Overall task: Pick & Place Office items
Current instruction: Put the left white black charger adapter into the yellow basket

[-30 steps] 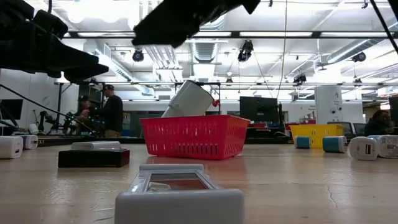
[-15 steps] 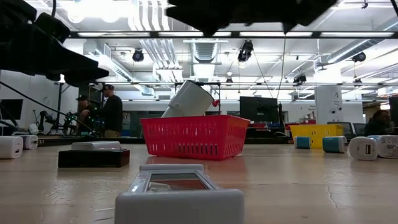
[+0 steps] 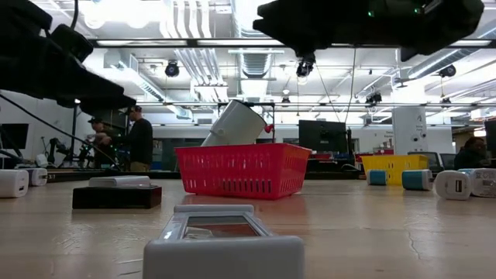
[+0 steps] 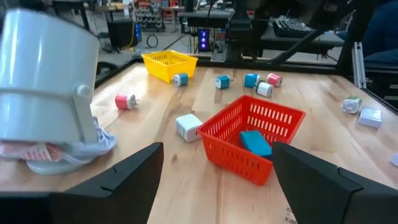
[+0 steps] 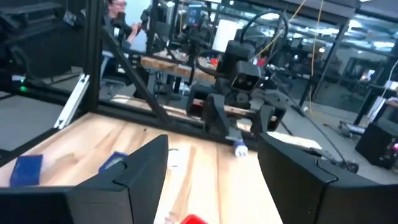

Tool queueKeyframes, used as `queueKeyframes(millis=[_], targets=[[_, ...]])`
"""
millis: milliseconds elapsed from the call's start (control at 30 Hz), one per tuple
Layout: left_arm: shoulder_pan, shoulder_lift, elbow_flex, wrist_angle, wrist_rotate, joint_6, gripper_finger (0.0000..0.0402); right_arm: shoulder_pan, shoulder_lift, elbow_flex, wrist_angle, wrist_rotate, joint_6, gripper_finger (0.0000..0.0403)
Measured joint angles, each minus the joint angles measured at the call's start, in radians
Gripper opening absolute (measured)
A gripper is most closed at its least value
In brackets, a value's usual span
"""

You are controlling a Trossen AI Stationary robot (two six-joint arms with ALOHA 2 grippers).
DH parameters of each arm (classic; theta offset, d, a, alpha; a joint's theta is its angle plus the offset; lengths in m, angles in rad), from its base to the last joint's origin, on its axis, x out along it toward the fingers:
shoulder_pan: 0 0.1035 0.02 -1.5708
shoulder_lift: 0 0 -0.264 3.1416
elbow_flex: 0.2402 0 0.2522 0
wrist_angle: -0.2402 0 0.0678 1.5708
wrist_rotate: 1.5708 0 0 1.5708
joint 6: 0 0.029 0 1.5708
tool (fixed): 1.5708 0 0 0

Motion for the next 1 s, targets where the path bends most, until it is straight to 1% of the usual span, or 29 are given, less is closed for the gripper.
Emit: queueKeyframes(millis=[133,367,600,800,1000], targets=[[0.0,0.022,0.025,-0.086,0.028,-0.046,0.0303,0.016,0.0,-0.014,0.002,0.028,0.007,0.024],[-0.016,0.082,0.127,-0.203,0.083,-0.079,0.0303,0.057,0.0,-0.029,0.026,0.09,-0.032,0.024],[-0.045,0.163,0.234,-0.412,0.082,-0.133,0.0303,0.067,-0.05,-0.135,0.13,0.127,-0.024,0.024],[-0.086,0.25,0.244,-0.433,0.101,-0.215,0.0303,0.069,-0.124,-0.214,0.135,0.127,0.026,0.024],[-0.128,0.367,0.245,-0.442,0.133,-0.321,0.0303,0.07,-0.154,-0.261,0.133,0.127,0.051,0.024]])
